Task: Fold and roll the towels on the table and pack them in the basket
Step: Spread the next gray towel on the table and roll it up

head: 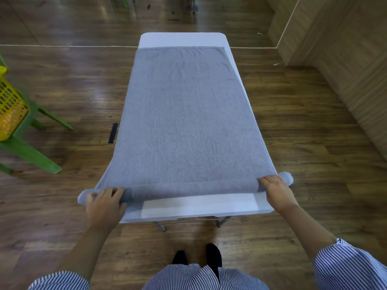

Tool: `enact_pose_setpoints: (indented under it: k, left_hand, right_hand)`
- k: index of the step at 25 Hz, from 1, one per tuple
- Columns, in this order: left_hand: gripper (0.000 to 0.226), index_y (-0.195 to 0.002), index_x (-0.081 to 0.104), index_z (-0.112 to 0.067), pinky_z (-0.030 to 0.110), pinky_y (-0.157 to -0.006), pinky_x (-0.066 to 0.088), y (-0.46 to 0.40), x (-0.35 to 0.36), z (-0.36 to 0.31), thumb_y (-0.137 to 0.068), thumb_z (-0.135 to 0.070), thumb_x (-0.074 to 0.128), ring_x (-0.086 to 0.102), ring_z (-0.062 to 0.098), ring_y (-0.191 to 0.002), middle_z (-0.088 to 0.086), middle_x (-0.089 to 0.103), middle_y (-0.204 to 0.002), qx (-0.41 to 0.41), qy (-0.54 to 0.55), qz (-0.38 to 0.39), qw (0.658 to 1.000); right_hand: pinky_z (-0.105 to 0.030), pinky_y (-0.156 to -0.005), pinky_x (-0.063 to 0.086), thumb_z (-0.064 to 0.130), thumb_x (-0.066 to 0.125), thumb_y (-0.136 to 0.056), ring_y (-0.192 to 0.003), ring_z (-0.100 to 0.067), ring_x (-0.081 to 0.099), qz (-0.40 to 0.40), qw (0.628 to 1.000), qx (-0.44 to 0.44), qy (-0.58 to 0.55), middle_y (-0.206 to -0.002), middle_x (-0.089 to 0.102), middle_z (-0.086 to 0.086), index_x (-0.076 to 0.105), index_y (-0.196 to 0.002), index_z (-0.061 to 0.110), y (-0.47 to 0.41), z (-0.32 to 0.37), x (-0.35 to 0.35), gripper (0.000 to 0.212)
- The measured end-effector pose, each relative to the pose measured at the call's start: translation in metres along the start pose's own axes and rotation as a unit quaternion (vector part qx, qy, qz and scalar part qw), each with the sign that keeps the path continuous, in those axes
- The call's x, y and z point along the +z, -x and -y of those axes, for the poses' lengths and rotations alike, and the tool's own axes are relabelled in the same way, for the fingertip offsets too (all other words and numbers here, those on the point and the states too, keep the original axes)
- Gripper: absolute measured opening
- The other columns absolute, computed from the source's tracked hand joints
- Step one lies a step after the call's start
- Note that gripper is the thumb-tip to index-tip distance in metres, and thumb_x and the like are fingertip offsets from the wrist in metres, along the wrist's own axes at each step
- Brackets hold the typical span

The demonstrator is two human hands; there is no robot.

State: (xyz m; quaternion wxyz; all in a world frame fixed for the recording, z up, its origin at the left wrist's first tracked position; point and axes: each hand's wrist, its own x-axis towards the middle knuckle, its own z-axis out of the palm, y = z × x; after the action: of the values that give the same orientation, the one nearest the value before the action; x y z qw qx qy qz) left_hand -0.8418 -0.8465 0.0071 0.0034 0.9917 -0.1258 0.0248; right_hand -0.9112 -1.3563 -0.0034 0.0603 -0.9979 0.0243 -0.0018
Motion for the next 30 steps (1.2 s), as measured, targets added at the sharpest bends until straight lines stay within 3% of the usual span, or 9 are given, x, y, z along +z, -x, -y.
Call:
enact_pose_setpoints:
  k: [5,9,11,14,18,20,24,27,30]
  left_hand:
    - [0.043,-0.084,0.073,-0.014,0.039,-0.069,0.028,0.006,0.005,0.009,-0.075,-0.029,0.034,0.063,0.026,-0.063,0.003,0.068,-0.069,-0.004,-0.018,-0.002,1.000]
    - [0.039,-0.087,0.070,-0.010,0.046,-0.077,0.036,0.001,0.002,0.004,-0.072,-0.024,0.036,0.063,0.028,-0.075,0.005,0.067,-0.085,-0.020,0.011,-0.030,0.999]
    - [0.038,-0.094,0.065,-0.009,0.049,-0.082,0.038,0.000,0.000,-0.003,-0.070,-0.021,0.037,0.062,0.029,-0.086,0.007,0.065,-0.098,-0.024,0.030,-0.055,0.998]
    - [0.036,-0.093,0.065,-0.010,0.051,-0.085,0.040,0.003,0.005,-0.011,-0.068,-0.022,0.042,0.063,0.029,-0.086,0.005,0.067,-0.093,-0.002,0.045,-0.046,0.998]
    - [0.041,-0.101,0.066,-0.011,0.052,-0.084,0.041,0.003,0.008,-0.007,-0.061,-0.008,0.071,0.063,0.030,-0.092,0.005,0.068,-0.099,-0.014,0.036,0.005,0.999]
    - [0.044,-0.101,0.067,-0.011,0.048,-0.078,0.040,0.002,0.006,-0.009,-0.059,-0.003,0.079,0.064,0.030,-0.089,0.007,0.069,-0.096,-0.021,0.026,0.023,0.999]
    - [0.031,-0.090,0.070,-0.013,0.043,-0.071,0.032,0.004,0.000,-0.006,-0.073,-0.021,0.045,0.064,0.028,-0.075,0.004,0.070,-0.080,-0.012,0.004,0.002,1.000]
    - [0.044,-0.089,0.072,-0.013,0.045,-0.071,0.035,0.005,-0.001,-0.002,-0.073,-0.027,0.033,0.064,0.028,-0.073,0.003,0.069,-0.078,0.004,0.010,-0.001,1.000]
    - [0.043,-0.096,0.069,-0.012,0.050,-0.082,0.038,0.005,0.000,-0.002,-0.073,-0.027,0.035,0.062,0.027,-0.090,0.005,0.066,-0.098,-0.004,0.026,-0.001,1.000]
  right_hand:
    - [-0.048,-0.077,0.056,-0.025,0.067,-0.037,-0.067,-0.029,0.065,-0.011,0.999,-0.049,0.015,-0.072,0.068,-0.007,0.073,-0.087,0.006,0.002,0.004,0.001,0.060]
    - [-0.052,-0.090,0.049,-0.022,0.059,-0.050,-0.083,-0.032,0.062,-0.002,0.999,-0.046,-0.002,-0.084,0.068,-0.009,0.071,-0.095,0.007,-0.004,0.002,0.000,0.055]
    - [-0.044,-0.075,0.053,-0.022,0.061,-0.053,-0.081,-0.034,0.060,-0.042,0.999,0.004,-0.026,-0.088,0.064,-0.012,0.066,-0.091,0.002,-0.004,0.005,-0.005,0.045]
    - [-0.033,-0.055,0.045,-0.021,0.062,-0.066,-0.077,-0.038,0.059,-0.061,0.995,0.057,-0.062,-0.084,0.062,-0.015,0.063,-0.081,-0.002,0.001,0.005,-0.010,0.024]
    - [-0.049,-0.085,0.048,-0.015,0.060,-0.069,-0.110,-0.042,0.049,0.021,0.995,0.055,-0.084,-0.115,0.060,-0.013,0.061,-0.109,-0.003,0.007,0.002,-0.008,0.042]
    - [-0.050,-0.090,0.046,-0.019,0.055,-0.067,-0.110,-0.039,0.050,0.040,0.995,0.064,-0.060,-0.113,0.061,-0.011,0.061,-0.112,0.000,0.005,0.000,-0.010,0.049]
    - [-0.044,-0.096,0.041,-0.017,0.052,-0.065,-0.088,-0.035,0.059,0.061,0.998,0.028,-0.003,-0.083,0.065,-0.012,0.066,-0.097,0.004,-0.001,-0.005,-0.012,0.040]
    - [-0.042,-0.111,0.022,-0.012,0.052,-0.067,-0.097,-0.031,0.057,0.093,0.995,0.031,0.032,-0.091,0.065,-0.010,0.066,-0.103,0.007,-0.006,-0.006,-0.015,0.043]
    - [-0.051,-0.104,0.034,-0.015,0.059,-0.063,-0.097,-0.033,0.058,0.031,0.999,0.013,0.038,-0.098,0.063,-0.009,0.067,-0.104,0.009,-0.009,-0.002,-0.012,0.048]
